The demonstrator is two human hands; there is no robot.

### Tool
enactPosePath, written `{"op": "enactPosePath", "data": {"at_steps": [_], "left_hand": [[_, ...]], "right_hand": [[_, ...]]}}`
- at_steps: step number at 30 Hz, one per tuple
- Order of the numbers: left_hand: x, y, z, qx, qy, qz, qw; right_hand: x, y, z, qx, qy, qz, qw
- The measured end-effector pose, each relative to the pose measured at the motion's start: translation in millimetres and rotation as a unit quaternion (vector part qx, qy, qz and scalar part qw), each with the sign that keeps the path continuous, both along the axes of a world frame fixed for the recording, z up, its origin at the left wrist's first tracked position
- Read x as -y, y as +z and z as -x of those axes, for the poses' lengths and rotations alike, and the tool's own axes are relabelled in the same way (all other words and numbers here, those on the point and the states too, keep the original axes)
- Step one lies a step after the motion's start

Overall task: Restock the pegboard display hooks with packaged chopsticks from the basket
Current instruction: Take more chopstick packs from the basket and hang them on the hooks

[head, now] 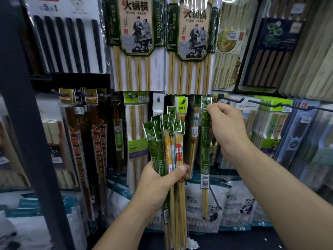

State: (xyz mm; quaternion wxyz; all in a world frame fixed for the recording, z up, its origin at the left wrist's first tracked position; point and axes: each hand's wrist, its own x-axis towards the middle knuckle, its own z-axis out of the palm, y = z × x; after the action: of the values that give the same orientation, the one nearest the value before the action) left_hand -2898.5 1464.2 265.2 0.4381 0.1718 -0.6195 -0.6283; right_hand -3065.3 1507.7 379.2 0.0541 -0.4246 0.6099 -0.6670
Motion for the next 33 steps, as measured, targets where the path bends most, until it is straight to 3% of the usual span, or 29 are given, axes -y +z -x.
{"op": "enactPosePath", "data": {"at_steps": [10, 19, 26, 33], "left_hand": [[2, -3, 2, -0.003, 0.006, -0.016, 1.000], [4, -1, -3, -0.025, -0.005, -0.024, 0.999], [2, 0, -3, -0.019, -0.027, -0.020, 0.999], [3, -1, -4, -0.037, -0.004, -0.046, 0.998]], "right_hand": [[17, -8, 11, -0.059, -0.066, -0.025, 0.996], [7, -31, 1, -0.029, -0.099, -0.034, 0.994], [-9, -42, -34, 0.028, 0.110, -0.089, 0.990], [-13, -40, -39, 0.014, 0.106, -0.078, 0.991]]}}
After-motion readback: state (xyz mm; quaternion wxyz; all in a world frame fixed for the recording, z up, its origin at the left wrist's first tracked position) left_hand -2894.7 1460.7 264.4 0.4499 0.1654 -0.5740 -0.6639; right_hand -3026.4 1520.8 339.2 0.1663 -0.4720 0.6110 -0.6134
